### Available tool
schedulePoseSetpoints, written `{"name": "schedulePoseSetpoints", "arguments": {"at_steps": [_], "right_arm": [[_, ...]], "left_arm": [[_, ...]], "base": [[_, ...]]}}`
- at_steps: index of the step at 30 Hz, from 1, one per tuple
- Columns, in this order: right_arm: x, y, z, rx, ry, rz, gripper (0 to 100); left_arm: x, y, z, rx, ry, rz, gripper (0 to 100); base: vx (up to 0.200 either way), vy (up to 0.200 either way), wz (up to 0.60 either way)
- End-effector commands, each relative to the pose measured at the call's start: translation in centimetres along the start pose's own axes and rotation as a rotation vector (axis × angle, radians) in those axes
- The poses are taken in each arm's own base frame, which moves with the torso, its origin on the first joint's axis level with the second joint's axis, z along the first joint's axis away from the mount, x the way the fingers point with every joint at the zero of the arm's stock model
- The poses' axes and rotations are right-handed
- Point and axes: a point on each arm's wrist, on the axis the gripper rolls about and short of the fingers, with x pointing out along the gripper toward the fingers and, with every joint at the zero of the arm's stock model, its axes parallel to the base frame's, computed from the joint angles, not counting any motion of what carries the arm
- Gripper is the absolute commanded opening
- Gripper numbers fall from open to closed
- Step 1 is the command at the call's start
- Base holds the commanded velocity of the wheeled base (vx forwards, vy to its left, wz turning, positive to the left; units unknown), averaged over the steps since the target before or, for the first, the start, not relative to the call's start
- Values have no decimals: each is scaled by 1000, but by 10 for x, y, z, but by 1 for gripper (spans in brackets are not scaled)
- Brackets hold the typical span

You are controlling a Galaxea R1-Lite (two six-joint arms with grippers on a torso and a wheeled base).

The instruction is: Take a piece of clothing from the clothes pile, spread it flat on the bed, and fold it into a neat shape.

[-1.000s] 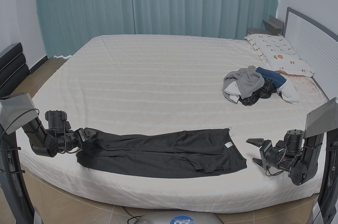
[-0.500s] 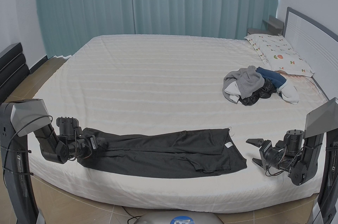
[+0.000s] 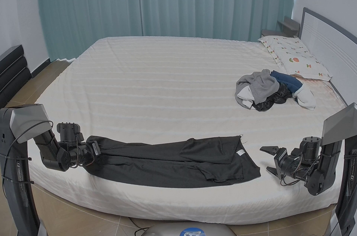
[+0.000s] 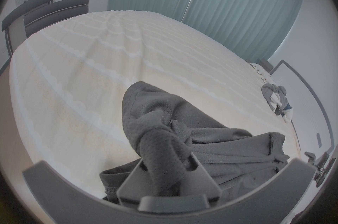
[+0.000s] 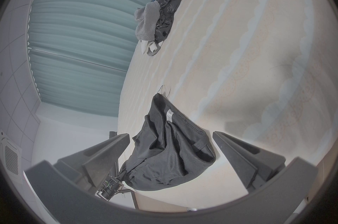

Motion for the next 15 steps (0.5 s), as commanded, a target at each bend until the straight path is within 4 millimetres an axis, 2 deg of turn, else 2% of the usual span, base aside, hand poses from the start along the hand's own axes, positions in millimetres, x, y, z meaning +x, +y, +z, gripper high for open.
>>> {"name": "schedulePoseSetpoints", "arguments": {"at_steps": [1,3,10,15], "right_arm": [[0,1,0,-3,-3,8,100],[0,1,1,-1,-4,7,100],[0,1,1,-1,-5,8,100],[0,1,1,-1,-5,8,100]], "left_arm": [[-6,0,11,-16,-34,-1,0],[-13,5,21,-36,-63,6,0],[-18,14,26,-78,-74,26,0],[-16,11,31,-136,-93,13,0]], "base": [[0,0,0],[0,0,0],[0,0,0],[0,0,0]]}}
